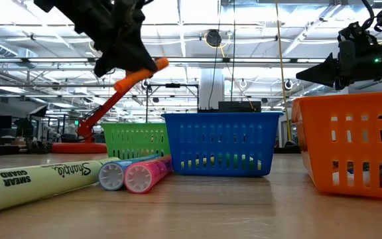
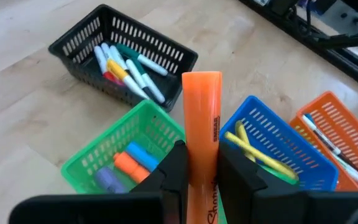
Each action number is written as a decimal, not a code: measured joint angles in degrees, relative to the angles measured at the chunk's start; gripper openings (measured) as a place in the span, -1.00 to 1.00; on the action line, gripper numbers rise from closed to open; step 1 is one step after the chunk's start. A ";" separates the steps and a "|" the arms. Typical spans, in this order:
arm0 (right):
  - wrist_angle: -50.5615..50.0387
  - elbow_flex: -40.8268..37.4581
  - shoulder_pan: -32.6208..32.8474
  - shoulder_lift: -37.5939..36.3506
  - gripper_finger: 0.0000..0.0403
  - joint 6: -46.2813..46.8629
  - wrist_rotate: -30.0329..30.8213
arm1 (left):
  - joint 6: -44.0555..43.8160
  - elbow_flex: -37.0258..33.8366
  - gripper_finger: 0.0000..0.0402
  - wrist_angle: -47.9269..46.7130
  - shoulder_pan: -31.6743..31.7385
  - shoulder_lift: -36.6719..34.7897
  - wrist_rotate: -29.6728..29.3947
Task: Pick & Place Markers
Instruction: Put the orange highlighter into the green basket, then put the light green highlighter into the green basket
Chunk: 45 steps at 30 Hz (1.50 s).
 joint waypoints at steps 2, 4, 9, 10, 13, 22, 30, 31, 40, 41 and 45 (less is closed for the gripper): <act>0.00 0.01 -0.01 0.00 -1.00 0.00 0.00 | -0.21 0.04 -0.70 1.41 0.00 1.77 -0.01; 0.02 -0.01 -0.02 0.00 -1.00 0.00 0.00 | -0.21 0.00 -0.70 1.48 0.14 3.84 0.01; 0.01 0.02 -0.01 0.02 -1.00 0.00 -0.02 | -0.66 0.00 -0.70 5.04 1.24 9.60 2.47; 0.02 -0.01 0.00 0.02 -1.00 0.00 -0.01 | -0.79 0.00 -0.70 5.87 1.53 10.73 3.47; 0.00 0.02 0.01 0.02 -1.00 0.00 0.00 | -1.91 0.00 -0.70 6.28 2.49 13.18 5.75; 0.02 0.02 -0.01 0.02 -1.00 0.00 -0.01 | -2.07 0.00 -0.70 7.07 3.50 14.70 7.03; 0.01 0.01 0.00 0.02 -1.00 0.00 -0.01 | -2.13 0.00 -0.39 7.31 3.50 14.70 8.89; 0.02 -0.01 0.01 0.02 -1.00 0.00 -0.02 | -2.15 0.00 -0.31 7.29 3.62 14.70 9.66; 0.00 0.02 0.01 0.02 -1.00 0.00 -0.02 | -0.55 -0.02 0.28 8.17 6.20 12.70 25.05; 0.00 0.01 0.00 0.02 -1.00 0.00 -0.02 | -0.24 -0.02 0.32 9.06 6.25 11.88 27.61; 0.00 -0.01 -0.01 0.02 -1.00 0.00 -0.02 | 1.49 0.00 0.41 12.20 2.84 9.51 35.60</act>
